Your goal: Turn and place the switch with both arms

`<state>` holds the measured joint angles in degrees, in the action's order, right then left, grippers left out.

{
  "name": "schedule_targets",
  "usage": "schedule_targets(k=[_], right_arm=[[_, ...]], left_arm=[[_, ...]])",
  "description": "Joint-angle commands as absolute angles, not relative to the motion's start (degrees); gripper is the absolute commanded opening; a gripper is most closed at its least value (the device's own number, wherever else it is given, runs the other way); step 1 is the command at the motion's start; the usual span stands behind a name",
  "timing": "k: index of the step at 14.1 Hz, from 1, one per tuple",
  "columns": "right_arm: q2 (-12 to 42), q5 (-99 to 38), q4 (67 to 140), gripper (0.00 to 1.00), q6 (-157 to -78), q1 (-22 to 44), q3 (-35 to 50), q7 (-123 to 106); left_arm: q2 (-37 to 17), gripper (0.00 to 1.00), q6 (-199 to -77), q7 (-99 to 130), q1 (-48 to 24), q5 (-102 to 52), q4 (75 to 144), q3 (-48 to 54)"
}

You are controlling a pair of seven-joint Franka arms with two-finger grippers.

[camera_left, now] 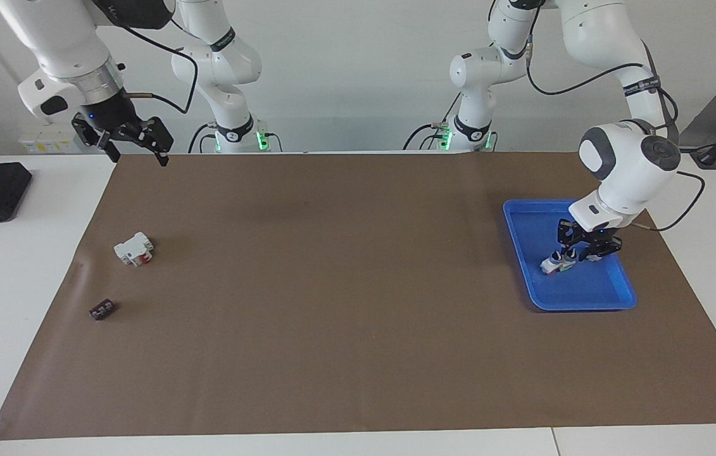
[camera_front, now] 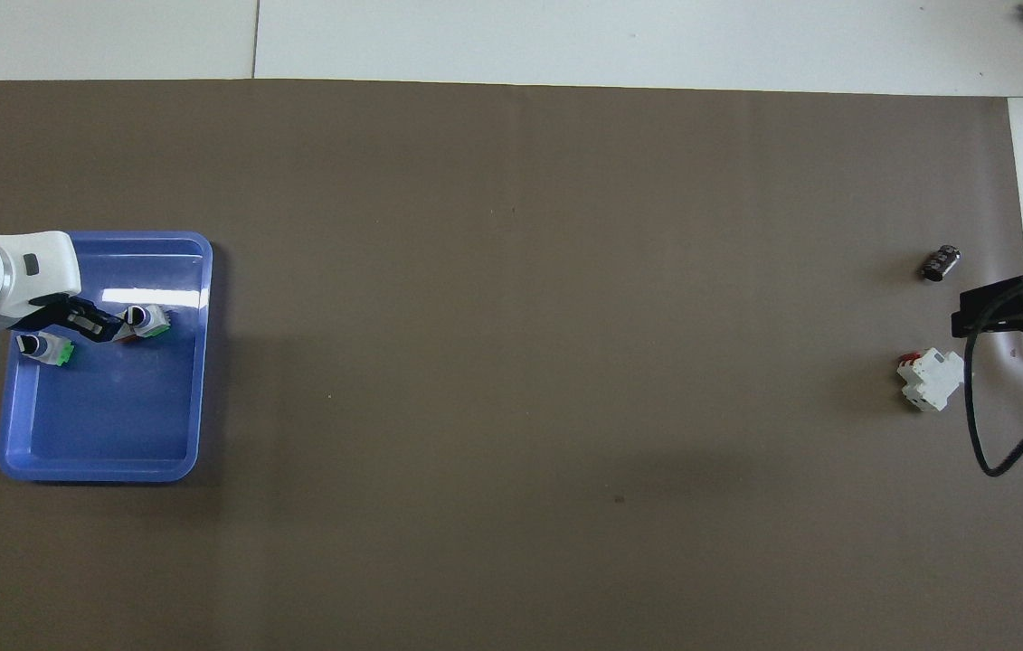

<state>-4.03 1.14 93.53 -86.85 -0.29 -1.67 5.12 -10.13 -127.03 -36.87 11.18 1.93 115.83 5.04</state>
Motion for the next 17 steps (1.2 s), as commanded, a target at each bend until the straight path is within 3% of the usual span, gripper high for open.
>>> schedule_targets(k=[1, 11, 17], right_arm=[[-5.54, 1.23, 95.01, 1.00, -88.15, -0.97, -1.32, 4.57], [-6.59, 0.97, 94.92, 1.00, -86.84, -1.14, -1.58, 4.31], [-5.45, 0.00, 94.66, 1.00, -86.66, -0.70, -1.67, 4.66]], left_arm=[[-11.42, 0.64, -127.00, -37.00, 10.55, 1.49, 114.09, 4.66], [-13.80, 0.64, -116.20, -35.60, 8.97, -2.46, 102.14, 4.48], [-13.36, 0.64, -101.19, -22.52, 4.93, -2.11, 90.99, 4.48]])
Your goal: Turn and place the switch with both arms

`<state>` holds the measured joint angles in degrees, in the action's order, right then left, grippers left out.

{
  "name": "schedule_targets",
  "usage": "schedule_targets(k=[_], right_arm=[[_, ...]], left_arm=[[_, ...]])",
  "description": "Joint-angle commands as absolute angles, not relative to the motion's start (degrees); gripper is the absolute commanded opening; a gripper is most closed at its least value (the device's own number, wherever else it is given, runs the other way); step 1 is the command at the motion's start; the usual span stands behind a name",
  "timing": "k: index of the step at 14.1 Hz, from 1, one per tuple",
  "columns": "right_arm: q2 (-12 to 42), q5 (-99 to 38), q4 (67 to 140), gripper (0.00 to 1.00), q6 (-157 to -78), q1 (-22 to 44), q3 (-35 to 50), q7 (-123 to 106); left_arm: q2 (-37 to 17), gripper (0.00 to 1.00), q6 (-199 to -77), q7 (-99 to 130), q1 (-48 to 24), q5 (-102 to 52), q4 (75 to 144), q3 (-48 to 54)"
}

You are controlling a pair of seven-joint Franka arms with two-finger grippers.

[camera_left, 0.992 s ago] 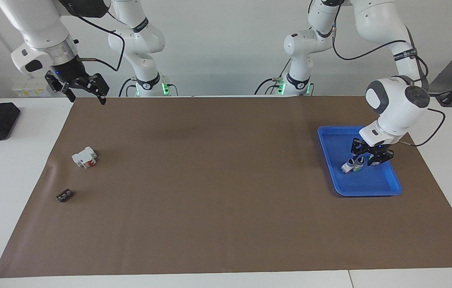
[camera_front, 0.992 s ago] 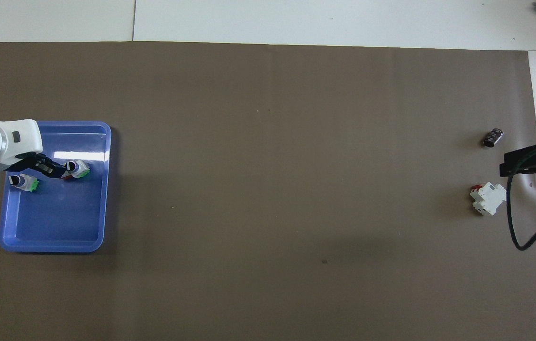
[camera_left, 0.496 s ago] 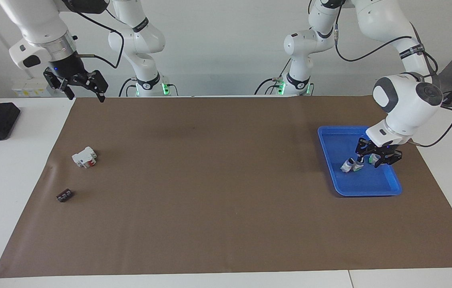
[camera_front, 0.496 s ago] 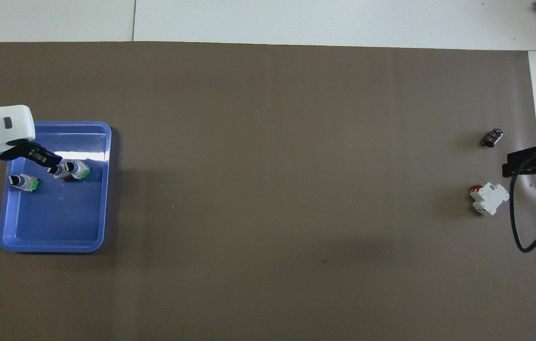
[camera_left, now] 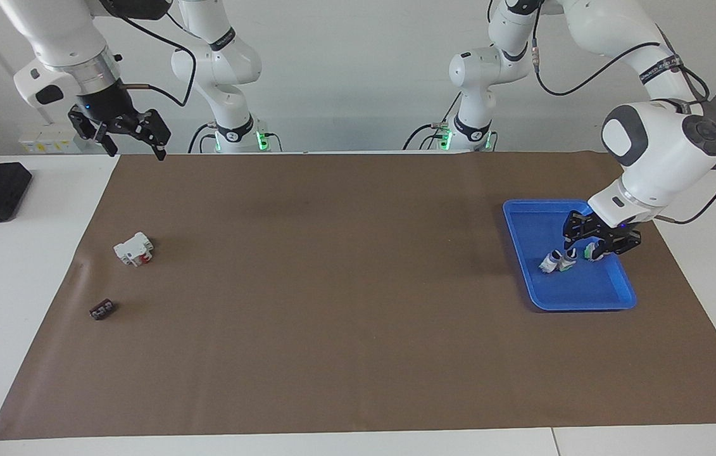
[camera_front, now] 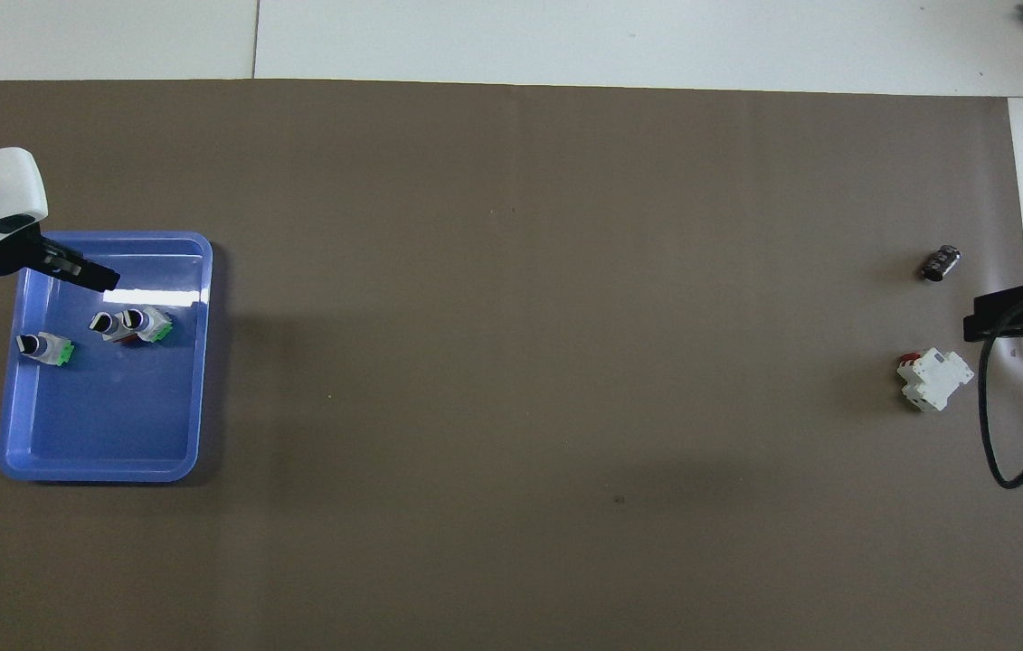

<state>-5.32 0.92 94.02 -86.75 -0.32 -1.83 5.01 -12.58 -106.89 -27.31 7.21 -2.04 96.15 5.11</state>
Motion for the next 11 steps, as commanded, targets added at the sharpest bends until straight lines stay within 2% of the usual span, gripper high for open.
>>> schedule_targets(k=[1, 5, 7, 9, 11], right_arm=[[-5.19, 0.00, 94.57, 1.00, -86.75, -1.14, -1.67, 4.75], [-4.57, 0.00, 94.57, 1.00, -87.27, -1.32, -1.76, 4.57], [-4.48, 0.00, 95.01, 1.00, -88.06, -1.06, -2.19, 4.22], [-4.66, 0.09, 95.27, 1.00, -88.85, 4.80, -7.70, 4.22], [-4.57, 0.09, 95.27, 1.00, -89.03, 4.40, -8.70, 4.04]], left_arm=[[-13.36, 0.64, -98.73, -20.32, 3.70, -1.94, 89.31, 4.48], [-11.09, 0.64, -93.97, -11.70, 1.23, -1.76, 87.98, 4.57], [-8.10, 0.70, -91.59, -11.34, 1.32, -1.85, 87.98, 4.31], [-5.46, 0.75, -89.31, -10.73, 1.49, -1.85, 88.07, 4.13], [-3.00, 0.92, -87.81, -6.61, 1.67, -1.85, 88.15, 4.13]])
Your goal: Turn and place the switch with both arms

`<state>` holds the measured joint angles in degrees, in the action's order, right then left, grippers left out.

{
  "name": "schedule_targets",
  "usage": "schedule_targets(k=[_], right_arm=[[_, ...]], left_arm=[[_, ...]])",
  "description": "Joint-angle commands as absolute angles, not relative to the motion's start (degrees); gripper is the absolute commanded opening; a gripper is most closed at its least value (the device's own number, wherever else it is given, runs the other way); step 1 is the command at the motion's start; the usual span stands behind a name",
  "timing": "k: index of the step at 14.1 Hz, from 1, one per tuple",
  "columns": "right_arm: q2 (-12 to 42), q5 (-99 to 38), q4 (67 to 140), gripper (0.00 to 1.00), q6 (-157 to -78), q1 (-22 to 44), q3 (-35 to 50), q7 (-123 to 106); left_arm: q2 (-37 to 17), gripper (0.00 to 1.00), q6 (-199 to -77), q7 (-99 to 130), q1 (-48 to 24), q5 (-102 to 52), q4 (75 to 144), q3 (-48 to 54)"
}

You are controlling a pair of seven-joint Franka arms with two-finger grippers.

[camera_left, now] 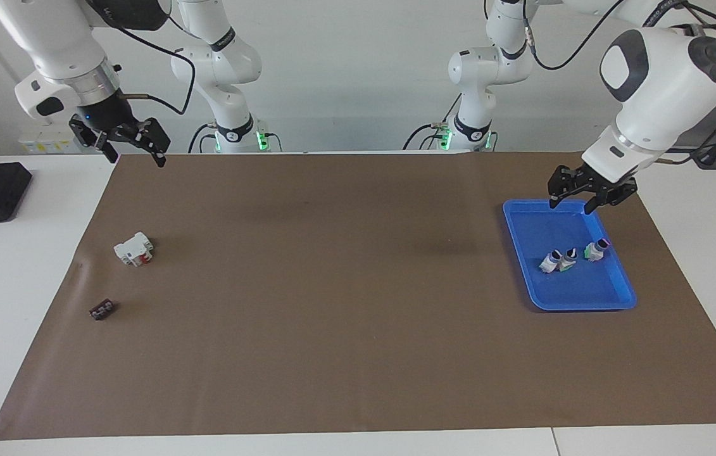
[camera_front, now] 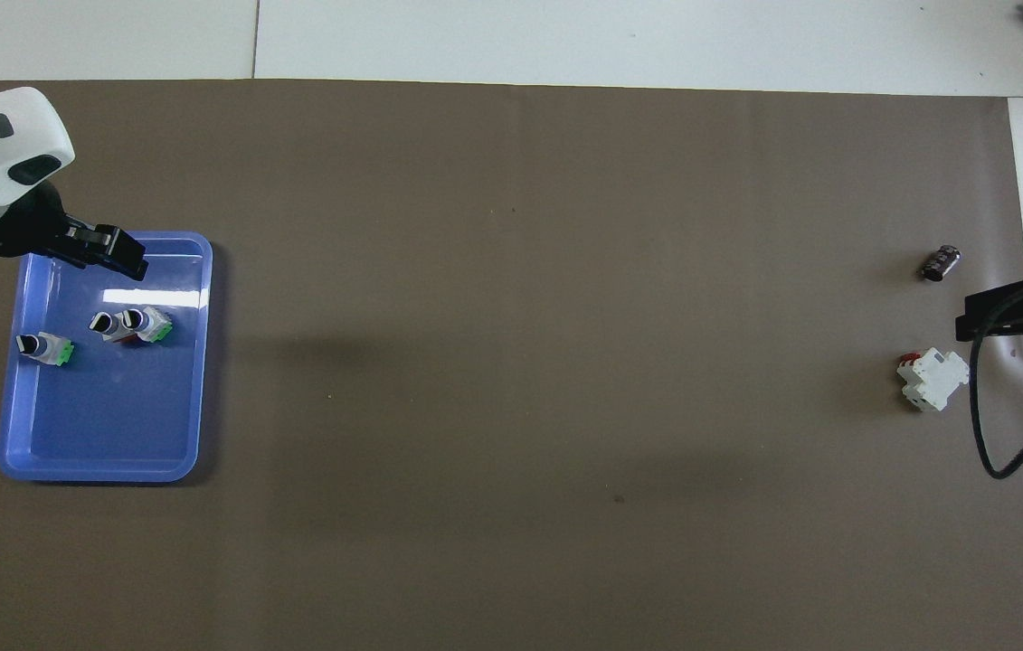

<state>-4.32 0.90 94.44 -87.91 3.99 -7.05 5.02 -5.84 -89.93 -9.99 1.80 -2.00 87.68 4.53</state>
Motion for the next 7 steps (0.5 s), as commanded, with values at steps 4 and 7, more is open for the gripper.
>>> schedule_targets(k=[4, 7], right_arm=[[-4.48, 0.09, 95.36, 1.00, -89.56, 1.51, -6.78, 2.99], [-4.66, 0.09, 95.54, 1.00, -89.56, 1.67, -6.15, 3.16]], left_arm=[[1.92, 1.00, -85.70, -4.57, 1.93, -1.85, 91.04, 4.22], [2.64, 1.00, -86.39, -4.22, 2.20, -1.85, 91.67, 4.13]])
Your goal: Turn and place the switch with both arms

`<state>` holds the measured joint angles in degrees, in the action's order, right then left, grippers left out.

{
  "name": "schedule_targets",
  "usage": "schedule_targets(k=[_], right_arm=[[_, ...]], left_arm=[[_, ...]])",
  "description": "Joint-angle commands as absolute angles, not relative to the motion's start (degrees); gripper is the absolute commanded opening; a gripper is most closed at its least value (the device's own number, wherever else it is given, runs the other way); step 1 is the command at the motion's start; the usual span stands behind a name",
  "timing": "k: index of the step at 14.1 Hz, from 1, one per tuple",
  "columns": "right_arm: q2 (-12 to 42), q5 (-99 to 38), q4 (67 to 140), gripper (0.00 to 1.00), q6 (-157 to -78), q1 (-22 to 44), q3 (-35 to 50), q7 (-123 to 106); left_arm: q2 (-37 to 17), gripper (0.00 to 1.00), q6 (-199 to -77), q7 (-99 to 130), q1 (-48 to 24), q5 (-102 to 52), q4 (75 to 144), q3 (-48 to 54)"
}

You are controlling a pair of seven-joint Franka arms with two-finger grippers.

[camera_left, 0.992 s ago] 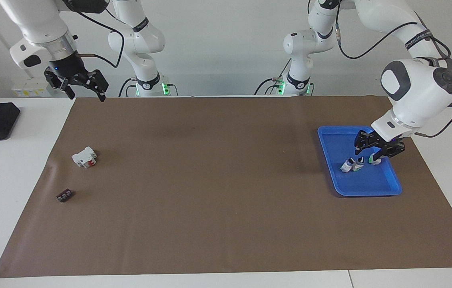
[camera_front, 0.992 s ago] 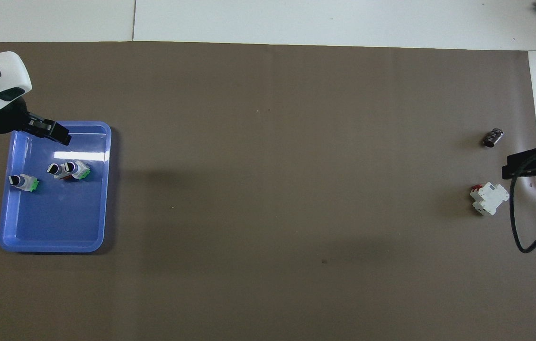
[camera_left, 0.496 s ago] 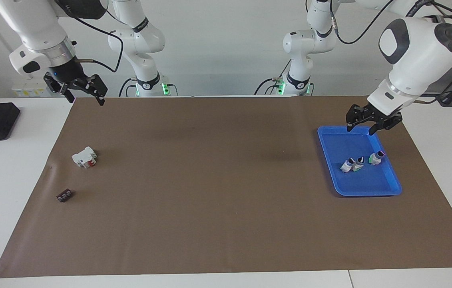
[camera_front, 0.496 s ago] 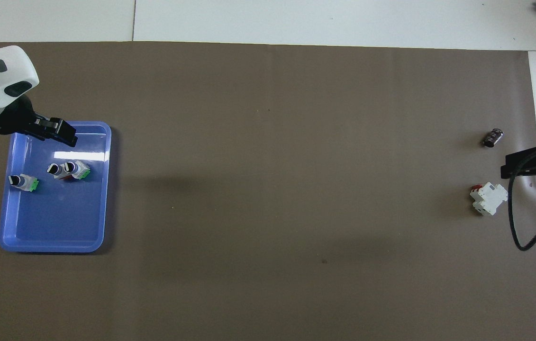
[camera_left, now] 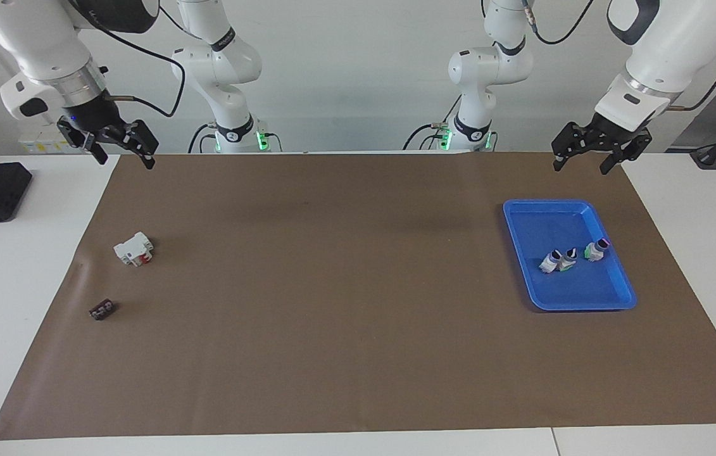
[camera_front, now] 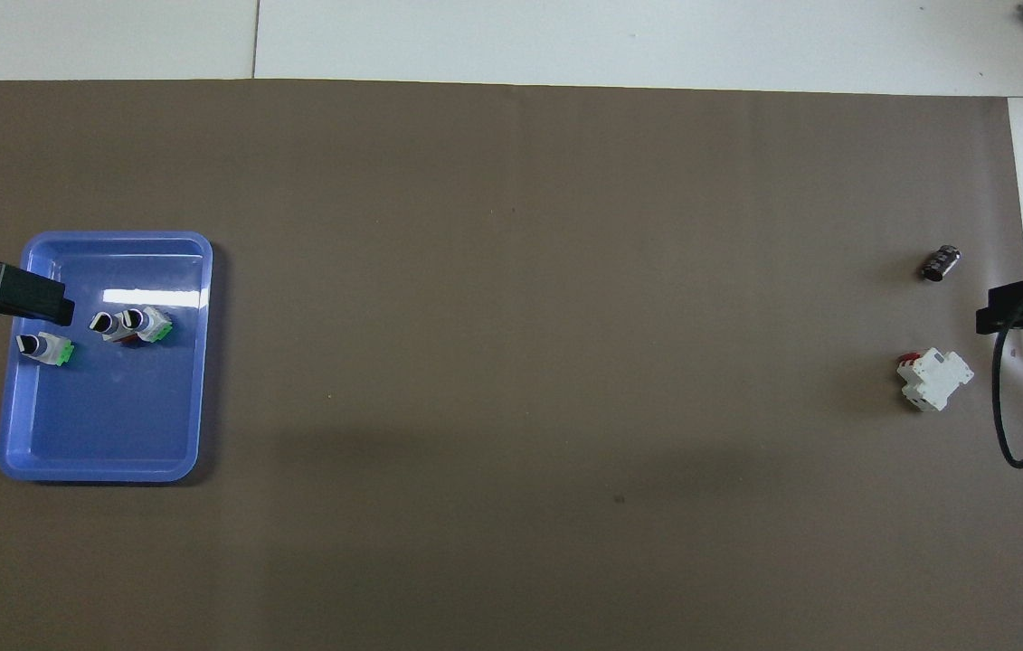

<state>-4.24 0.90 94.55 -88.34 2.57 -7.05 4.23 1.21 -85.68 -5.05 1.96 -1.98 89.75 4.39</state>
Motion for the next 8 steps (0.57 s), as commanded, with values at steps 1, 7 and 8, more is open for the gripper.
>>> schedule_targets(k=[1, 7, 8], right_arm=[[-4.66, 0.09, 95.54, 1.00, -89.47, 1.67, -6.15, 3.08], [-4.83, 0.09, 95.80, 1.00, -89.47, 1.67, -6.06, 3.08], [-4.83, 0.09, 95.89, 1.00, -89.47, 1.67, -6.15, 3.16]], left_arm=[[2.55, 1.00, -86.66, -4.22, 2.20, -1.93, 91.41, 4.13], [2.20, 1.00, -90.00, -4.39, 2.20, -0.09, 90.97, 4.04], [2.20, 1.00, -90.09, -4.39, 2.20, -0.09, 91.05, 4.04]])
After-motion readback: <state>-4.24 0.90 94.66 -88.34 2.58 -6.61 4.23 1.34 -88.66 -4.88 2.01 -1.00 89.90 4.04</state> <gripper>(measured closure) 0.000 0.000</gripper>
